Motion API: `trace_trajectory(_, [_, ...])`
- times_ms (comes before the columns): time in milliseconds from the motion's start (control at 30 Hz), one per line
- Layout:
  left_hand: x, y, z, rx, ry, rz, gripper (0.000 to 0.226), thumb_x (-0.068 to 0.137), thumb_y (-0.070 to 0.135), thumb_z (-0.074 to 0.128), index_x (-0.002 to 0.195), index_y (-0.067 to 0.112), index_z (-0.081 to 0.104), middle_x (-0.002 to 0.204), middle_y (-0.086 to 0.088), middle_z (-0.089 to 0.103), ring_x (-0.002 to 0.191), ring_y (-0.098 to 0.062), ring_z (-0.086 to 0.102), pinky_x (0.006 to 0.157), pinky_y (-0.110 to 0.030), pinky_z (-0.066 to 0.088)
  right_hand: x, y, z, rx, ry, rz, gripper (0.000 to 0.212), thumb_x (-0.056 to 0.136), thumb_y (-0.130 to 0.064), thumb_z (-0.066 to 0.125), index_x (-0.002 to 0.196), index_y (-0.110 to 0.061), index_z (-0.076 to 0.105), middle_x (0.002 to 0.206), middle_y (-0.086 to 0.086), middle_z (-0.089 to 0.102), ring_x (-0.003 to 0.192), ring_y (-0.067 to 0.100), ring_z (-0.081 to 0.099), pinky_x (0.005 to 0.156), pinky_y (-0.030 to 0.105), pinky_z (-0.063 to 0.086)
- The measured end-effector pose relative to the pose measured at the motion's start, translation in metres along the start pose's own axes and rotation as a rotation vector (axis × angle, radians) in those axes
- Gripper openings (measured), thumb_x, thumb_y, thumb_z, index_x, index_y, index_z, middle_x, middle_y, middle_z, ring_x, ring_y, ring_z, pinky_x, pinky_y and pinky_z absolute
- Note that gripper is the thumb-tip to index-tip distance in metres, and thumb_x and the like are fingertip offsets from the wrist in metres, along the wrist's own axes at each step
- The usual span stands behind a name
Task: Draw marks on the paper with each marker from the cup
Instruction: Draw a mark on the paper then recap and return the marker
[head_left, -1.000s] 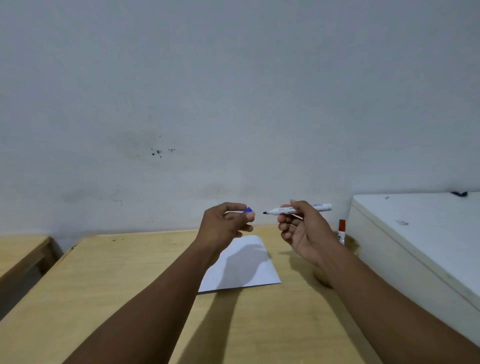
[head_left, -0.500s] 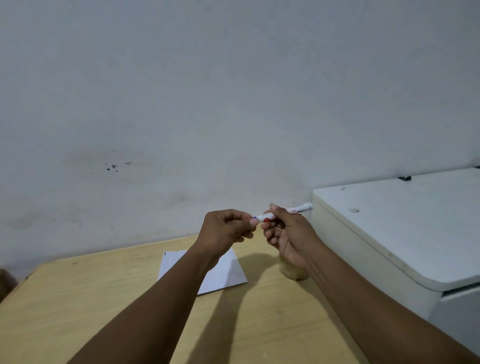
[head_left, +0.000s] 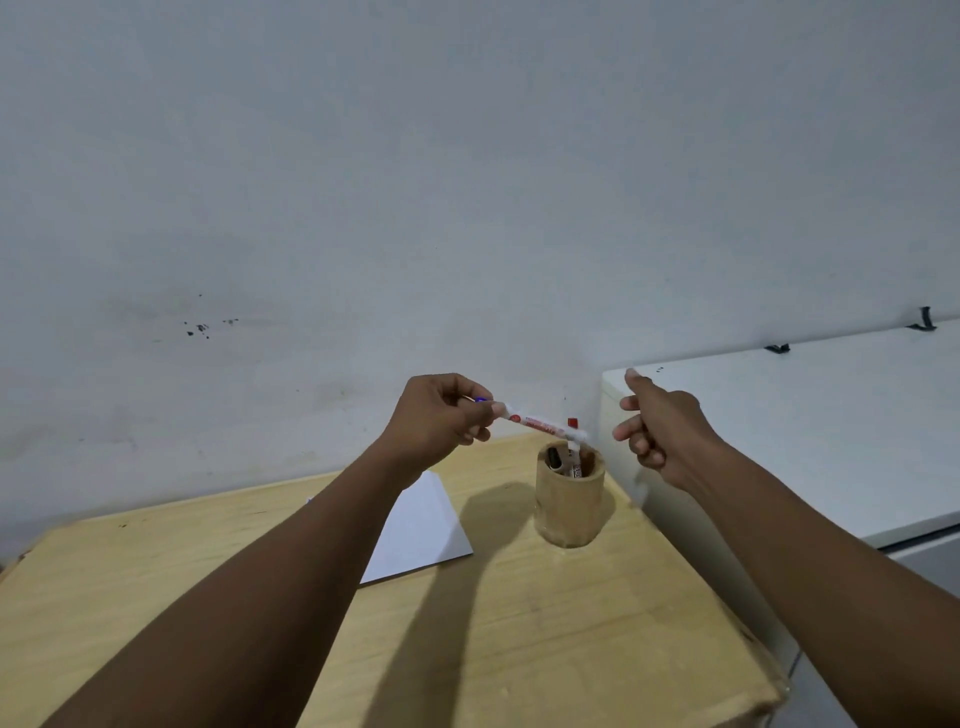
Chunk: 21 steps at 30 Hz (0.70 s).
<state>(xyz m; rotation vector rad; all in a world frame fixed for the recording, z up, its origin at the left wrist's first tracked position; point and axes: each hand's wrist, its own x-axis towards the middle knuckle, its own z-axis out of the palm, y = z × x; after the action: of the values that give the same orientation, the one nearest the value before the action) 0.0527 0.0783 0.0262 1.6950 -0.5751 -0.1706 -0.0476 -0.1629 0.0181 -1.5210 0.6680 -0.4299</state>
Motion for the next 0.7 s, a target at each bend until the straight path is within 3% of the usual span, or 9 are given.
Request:
trace_trajectory(300, [0.018,-0.004,0.050,0.290,-0.103,0.067,0.023,0.081,0.020,0.086,0.099,0.008,0.077,0.079,-0.014,0.078,0.066,-0.015,0.069,0.065,-0.030,0.055,0.003,0.018,0.003,-0.130,-0.067,-0.021,0.029,0.100,-0.032,0.057,0.106,-0.005,0.066,0.074,0.013,0.068,0.045,0.017,0.049,0.039,0.023,0.033])
trace_trajectory(467, [0.020,-0.010,0.071,0.448,-0.154,0.098,0.032,0.078,0.024,0.088,0.108,0.018,0.076,0.085,-0.005,0.078,0.073,-0.012,0.067,0.062,-0.019,0.046,0.010,0.028,0.010,-0.172,-0.074,-0.044,0.027,0.098,-0.029,0.061,0.105,-0.004,0.068,0.076,0.014,0.071,0.044,0.016,0.052,0.040,0.021,0.036])
trace_trajectory(600, [0.020,-0.016,0.076,0.538,-0.164,0.111,0.030,0.080,0.017,0.085,0.108,0.023,0.079,0.097,0.002,0.062,0.078,-0.015,0.061,0.055,-0.015,0.040,0.012,0.030,0.011,-0.163,-0.080,-0.051,0.023,0.099,-0.026,0.061,0.101,-0.004,0.068,0.074,0.013,0.070,0.042,0.016,0.051,0.041,0.022,0.035])
trace_trajectory(700, [0.023,-0.023,0.077,0.544,-0.146,0.092,0.024,0.084,0.010,0.081,0.107,0.017,0.080,0.100,-0.004,0.068,0.077,-0.018,0.063,0.061,-0.020,0.046,0.011,0.028,0.009,-0.168,-0.077,-0.059,0.019,0.099,-0.024,0.060,0.097,-0.007,0.068,0.074,0.013,0.070,0.043,0.016,0.051,0.040,0.023,0.035])
